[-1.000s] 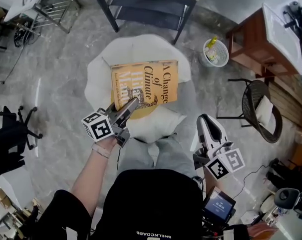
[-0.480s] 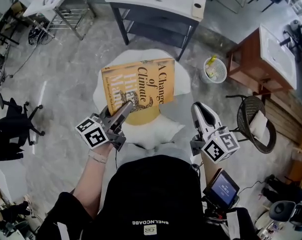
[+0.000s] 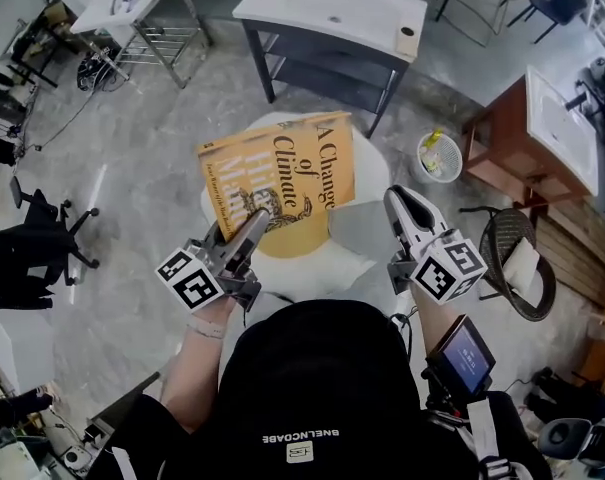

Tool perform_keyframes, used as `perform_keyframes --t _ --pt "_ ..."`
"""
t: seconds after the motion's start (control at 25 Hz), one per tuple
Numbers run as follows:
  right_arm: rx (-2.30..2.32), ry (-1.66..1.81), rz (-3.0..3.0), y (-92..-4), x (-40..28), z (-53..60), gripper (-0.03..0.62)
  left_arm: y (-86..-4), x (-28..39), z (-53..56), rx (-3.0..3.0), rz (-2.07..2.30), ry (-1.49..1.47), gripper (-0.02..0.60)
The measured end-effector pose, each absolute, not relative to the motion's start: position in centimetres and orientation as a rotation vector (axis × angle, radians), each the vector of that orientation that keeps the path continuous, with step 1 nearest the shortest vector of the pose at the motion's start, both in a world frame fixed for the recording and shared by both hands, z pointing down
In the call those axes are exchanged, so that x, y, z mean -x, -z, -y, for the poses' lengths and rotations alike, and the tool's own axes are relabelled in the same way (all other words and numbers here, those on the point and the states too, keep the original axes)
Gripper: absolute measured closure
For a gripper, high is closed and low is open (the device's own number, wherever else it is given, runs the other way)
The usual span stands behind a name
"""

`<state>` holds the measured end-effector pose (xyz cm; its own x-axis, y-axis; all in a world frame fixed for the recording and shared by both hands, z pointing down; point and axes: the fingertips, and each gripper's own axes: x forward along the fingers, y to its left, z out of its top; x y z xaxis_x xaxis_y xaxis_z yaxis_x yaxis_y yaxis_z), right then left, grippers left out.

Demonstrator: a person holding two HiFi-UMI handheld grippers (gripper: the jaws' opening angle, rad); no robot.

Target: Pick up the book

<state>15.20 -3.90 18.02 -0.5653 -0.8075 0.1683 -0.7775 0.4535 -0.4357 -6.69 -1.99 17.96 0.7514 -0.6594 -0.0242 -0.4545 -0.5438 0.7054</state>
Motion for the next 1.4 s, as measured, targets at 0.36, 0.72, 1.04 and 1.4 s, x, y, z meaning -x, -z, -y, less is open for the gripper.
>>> perform_keyframes --t 0.36,0.72,1.04,1.4 --pt "1.285 0.576 -2.739 -14.5 -13.3 7.0 0.533 -15.3 7.7 1.8 -2.300 0.914 0.463 0.428" --pt "1.147 0.457 -2.777 -10.8 -9.7 9.8 0.533 -13.1 11.6 1.3 -2.341 1.038 0.530 0.428" --pt "1.069 0.495 -2.814 -10.4 -5.0 10.3 0.533 -12.0 15.8 1.0 -2.307 1.110 0.578 0.428" --pt "0.985 0.508 -2.868 -10.9 -1.2 11.0 0.533 -11.6 18.8 1.3 -2.279 1.169 0.612 0.428"
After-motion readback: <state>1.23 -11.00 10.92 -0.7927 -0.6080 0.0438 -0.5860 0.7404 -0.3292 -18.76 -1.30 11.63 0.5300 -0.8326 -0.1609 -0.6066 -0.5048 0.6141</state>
